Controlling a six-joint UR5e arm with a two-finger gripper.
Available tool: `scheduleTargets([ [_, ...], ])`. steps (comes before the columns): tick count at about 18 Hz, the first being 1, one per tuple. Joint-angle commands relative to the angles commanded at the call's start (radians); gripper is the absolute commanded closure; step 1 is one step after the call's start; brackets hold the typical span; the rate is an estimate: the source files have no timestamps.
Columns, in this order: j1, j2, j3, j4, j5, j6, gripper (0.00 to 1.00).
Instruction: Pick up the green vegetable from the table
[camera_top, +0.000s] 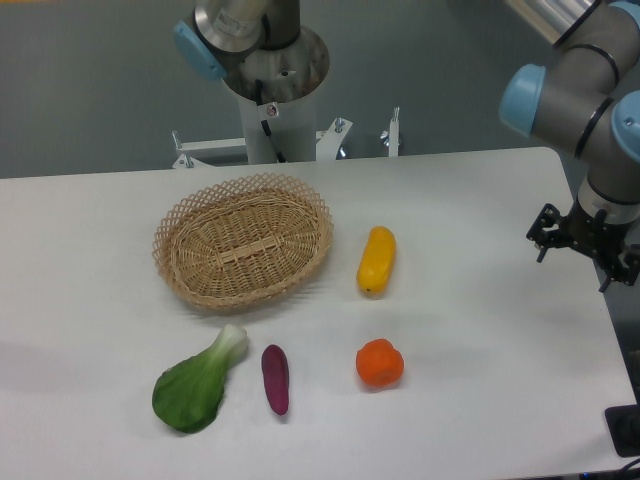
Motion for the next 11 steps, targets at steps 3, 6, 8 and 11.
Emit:
scheduleTargets([
  [3,0.000,0.000,0.000,0.000,0.000,0.000,0.00],
  [6,-0.002,0.000,0.002,0.000,0.002,-0.003,0.00],
  [8,-0.005,0.002,0.002,0.000,0.000,-0.023,0.00],
  [11,-0.012,0.005,0.000,-0.003,-0.011,-0.081,0.00],
])
